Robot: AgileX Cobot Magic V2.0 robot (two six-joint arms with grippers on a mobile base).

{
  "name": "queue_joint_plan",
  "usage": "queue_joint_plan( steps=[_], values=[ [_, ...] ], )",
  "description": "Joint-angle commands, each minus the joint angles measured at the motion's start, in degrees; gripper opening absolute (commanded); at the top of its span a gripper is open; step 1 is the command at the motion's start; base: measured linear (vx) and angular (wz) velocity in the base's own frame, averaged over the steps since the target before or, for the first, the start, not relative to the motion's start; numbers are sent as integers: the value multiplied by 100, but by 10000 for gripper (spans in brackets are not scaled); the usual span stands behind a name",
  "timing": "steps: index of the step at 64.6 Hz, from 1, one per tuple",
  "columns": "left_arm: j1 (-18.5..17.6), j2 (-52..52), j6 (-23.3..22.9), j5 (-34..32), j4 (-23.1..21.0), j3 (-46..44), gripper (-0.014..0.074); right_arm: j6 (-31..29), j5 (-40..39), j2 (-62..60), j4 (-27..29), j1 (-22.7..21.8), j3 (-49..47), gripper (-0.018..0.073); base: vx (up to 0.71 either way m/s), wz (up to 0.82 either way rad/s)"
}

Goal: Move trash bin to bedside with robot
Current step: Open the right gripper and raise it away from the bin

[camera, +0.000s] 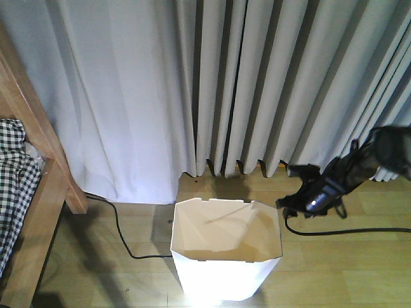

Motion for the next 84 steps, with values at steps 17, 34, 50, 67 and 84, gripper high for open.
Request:
queue_joint_plan(
  steps=[17, 34, 50, 67, 84],
  values=[
    [-12, -29, -25, -414, -26, -119, -6, -274, -393, -3313, -151, -41, 1667, 459, 0, 0],
    [-12, -29, -25, -414, -26, -119, -6, -274, -282, -5315, -261, -41, 2386, 459, 0, 0],
    [-12, -29, -25, -414, -26, -119, -6, -274, -398, -7315, -316, -41, 3017, 459, 0, 0],
    [-12, -29, -25, -414, -26, -119, -6, -269, -708, -9459, -291, -41, 3983, 459, 0, 0],
    [-12, -29, -25, -414, -26, -119, -6, -264, -1120, -11802, -55, -41, 5290, 459, 0, 0]
  ],
)
